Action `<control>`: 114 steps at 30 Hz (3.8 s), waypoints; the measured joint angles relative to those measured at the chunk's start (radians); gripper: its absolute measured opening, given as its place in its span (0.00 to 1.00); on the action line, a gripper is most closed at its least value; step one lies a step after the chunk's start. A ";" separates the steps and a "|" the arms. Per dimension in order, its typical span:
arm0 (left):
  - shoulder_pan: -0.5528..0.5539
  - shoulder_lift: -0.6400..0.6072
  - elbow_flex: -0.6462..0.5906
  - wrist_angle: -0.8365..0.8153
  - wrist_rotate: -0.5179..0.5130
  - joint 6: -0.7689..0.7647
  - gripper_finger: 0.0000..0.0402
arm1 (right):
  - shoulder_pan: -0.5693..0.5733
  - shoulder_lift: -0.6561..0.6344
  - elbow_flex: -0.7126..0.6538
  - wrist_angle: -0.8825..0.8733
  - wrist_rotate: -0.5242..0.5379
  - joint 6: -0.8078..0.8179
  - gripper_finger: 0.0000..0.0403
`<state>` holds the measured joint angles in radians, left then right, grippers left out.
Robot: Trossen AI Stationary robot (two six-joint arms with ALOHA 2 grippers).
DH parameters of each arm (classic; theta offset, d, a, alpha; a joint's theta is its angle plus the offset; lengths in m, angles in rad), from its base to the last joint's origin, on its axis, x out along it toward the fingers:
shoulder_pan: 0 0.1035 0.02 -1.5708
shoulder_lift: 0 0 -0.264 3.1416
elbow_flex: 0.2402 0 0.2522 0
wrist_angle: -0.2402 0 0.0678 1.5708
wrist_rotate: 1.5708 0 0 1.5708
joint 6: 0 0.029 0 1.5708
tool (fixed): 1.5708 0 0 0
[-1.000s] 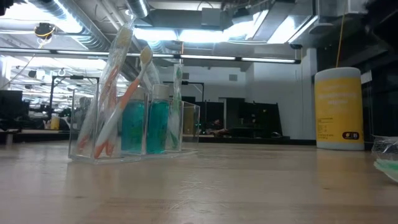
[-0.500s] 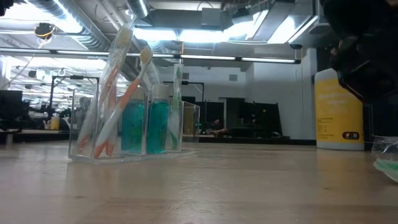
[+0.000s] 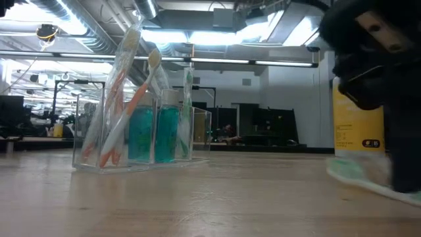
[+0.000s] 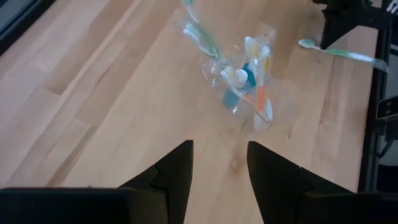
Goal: Pick & Place toothbrushing station
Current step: Put the green toothbrush into the transparent organizer
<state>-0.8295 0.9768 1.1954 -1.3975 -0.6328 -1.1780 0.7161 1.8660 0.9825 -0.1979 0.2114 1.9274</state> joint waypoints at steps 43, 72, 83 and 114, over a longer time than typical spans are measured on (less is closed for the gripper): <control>0.000 0.046 0.001 0.014 -0.167 -0.156 0.37 | -0.568 -0.280 0.000 0.600 0.160 -1.621 0.00; 0.000 0.071 0.001 0.045 -0.151 -0.208 0.37 | -0.488 -0.099 -0.002 0.596 0.302 -1.625 0.00; 0.000 0.071 0.001 0.048 -0.151 -0.207 0.37 | -0.470 -0.035 -0.001 0.624 0.324 -1.594 0.00; -0.004 0.071 0.001 0.047 -0.204 -0.141 0.37 | -0.402 -0.047 -0.003 0.537 0.465 -1.378 0.63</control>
<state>-0.8337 1.0473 1.1961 -1.3502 -0.8366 -1.3185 0.3137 1.8194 0.9799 0.3388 0.6767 0.5499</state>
